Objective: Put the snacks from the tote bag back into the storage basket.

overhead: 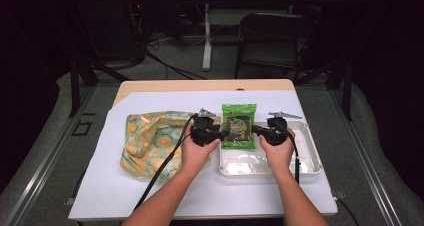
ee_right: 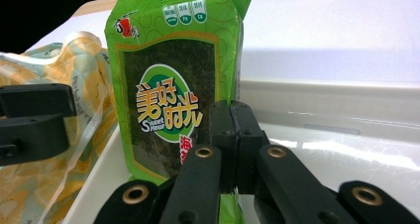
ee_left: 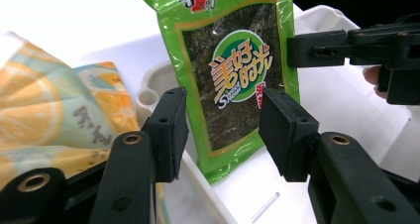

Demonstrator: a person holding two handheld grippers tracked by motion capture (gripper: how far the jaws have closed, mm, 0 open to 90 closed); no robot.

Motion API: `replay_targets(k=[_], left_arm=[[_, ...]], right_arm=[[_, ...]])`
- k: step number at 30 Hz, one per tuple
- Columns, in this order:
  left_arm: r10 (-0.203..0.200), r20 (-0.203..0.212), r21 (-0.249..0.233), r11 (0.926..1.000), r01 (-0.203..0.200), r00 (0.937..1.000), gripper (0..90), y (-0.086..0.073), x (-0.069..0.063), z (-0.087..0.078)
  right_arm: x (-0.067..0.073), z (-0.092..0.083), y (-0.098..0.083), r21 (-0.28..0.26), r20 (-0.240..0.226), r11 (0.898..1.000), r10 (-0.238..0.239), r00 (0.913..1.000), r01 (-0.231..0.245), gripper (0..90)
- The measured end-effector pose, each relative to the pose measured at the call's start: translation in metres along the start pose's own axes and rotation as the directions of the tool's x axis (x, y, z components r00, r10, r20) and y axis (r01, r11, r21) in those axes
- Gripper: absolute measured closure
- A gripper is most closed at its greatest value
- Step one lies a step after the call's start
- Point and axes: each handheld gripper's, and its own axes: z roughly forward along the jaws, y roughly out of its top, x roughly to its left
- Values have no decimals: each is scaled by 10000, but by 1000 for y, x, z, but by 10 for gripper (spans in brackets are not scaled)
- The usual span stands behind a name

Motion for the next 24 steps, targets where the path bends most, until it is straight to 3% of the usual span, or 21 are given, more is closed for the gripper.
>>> replay_targets(k=[5,15,24], left_arm=[[84,-72,-143,9999,-85,9999,536,1,5,-8],[-189,-96,-493,9986,184,9998,536,-4,17,-28],[-359,-158,-713,9968,347,9992,534,-13,31,-55]], right_arm=[[-2,1,0,-33,-2,9999,126,9999,-126,899],[-4,3,1,-41,-14,9997,245,9997,-245,899],[-6,5,1,28,6,9996,278,9996,-278,899]])
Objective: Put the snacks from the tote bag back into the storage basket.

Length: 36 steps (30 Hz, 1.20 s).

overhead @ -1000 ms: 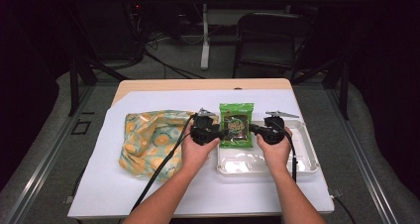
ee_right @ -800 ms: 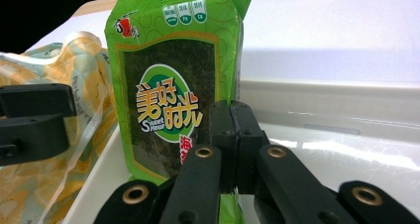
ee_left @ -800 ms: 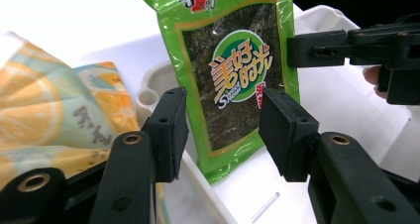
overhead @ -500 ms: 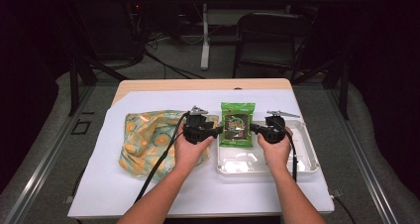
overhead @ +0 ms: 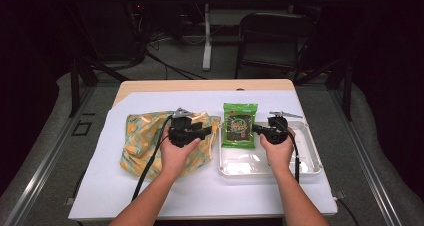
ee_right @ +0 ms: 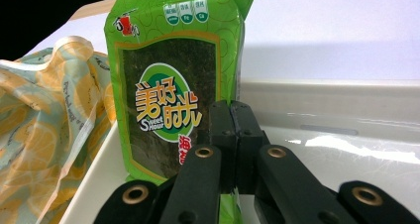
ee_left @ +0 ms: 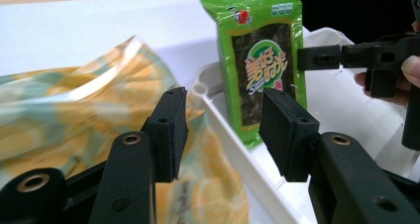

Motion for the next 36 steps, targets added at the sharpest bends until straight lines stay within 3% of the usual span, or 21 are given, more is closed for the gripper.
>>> replay_targets(k=[9,14,17,22,29,36], left_arm=[[309,-565,-297,9990,-327,9979,531,-11,15,-35],[198,-813,-446,9987,-235,9965,525,-19,27,-53],[201,-1105,-743,9968,-285,9937,498,-25,34,-64],[439,-1689,-741,9956,-571,9846,452,-37,44,-79],[322,-1835,-760,9960,-469,9825,442,-55,55,-96],[177,-1905,-703,9970,-316,9815,448,-65,64,-103]], right_arm=[[-1,2,0,-6,50,10000,59,10000,-59,899],[-1,2,0,62,19,10000,49,10000,-49,898],[-2,4,0,38,32,9999,121,9999,-121,898],[-2,5,0,13,2,9999,171,9999,-171,899],[-5,7,0,103,-20,9995,309,9995,-309,899],[-8,11,1,203,-70,9974,687,9976,-685,899]])
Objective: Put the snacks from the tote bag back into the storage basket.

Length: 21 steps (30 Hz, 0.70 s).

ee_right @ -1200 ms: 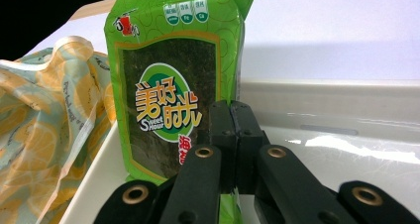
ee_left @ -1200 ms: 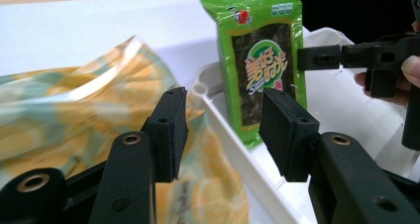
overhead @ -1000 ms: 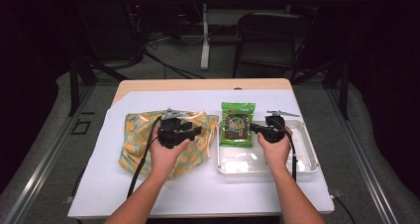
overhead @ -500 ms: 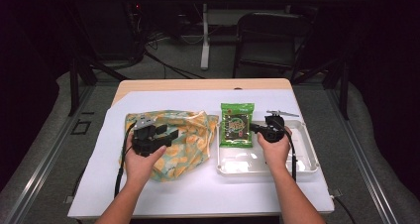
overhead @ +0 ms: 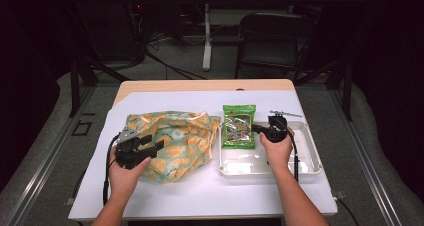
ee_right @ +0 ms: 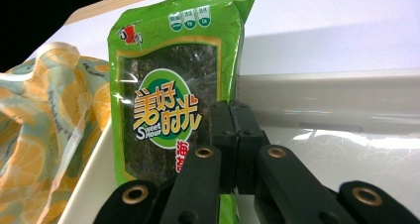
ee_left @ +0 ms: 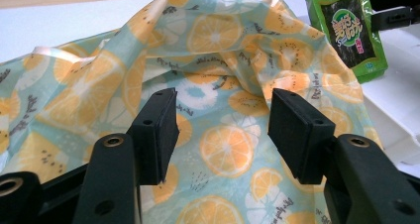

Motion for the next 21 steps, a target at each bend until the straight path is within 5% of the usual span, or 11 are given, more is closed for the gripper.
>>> replay_targets(k=[21], left_arm=[[-28,-108,37,10000,28,9999,448,-7,3,-2]], right_arm=[[-2,7,0,-68,425,9998,194,9989,-191,871]])
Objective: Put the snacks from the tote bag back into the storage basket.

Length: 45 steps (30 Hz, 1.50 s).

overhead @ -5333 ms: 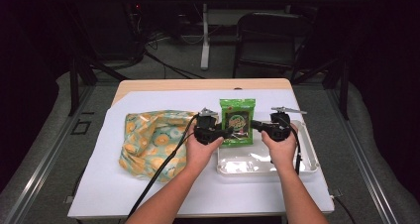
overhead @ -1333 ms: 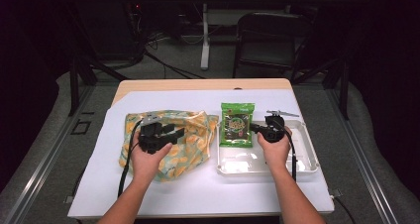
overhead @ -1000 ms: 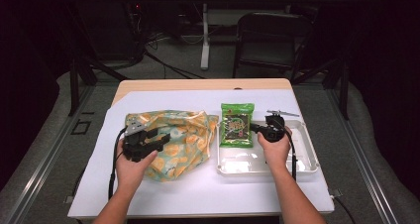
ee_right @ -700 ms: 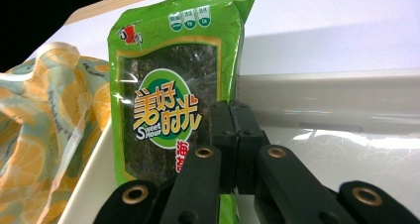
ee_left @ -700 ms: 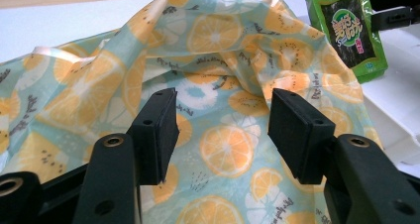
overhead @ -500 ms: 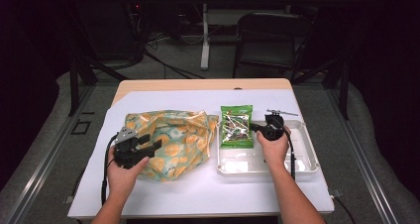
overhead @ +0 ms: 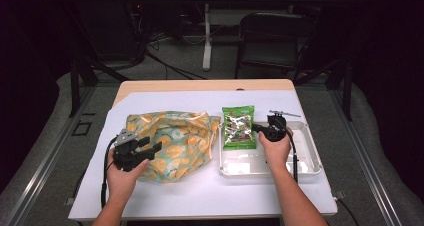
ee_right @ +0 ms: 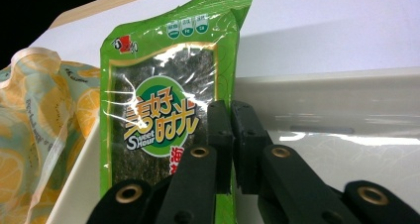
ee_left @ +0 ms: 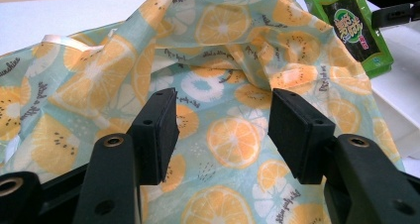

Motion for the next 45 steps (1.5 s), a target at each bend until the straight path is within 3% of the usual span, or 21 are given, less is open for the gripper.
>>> replay_targets(k=[11,18,45], left_arm=[[-85,-14,-58,9999,85,10000,448,-1,1,0],[-81,-19,-27,10000,81,10000,447,-1,2,0],[-185,-48,-15,9998,184,9998,447,-3,6,0]], right_arm=[[3,1,-1,-121,-26,9995,-291,9996,290,691],[5,3,-1,-111,-35,9991,-417,9991,416,622],[6,1,-1,-312,108,9970,-710,9974,713,535]])
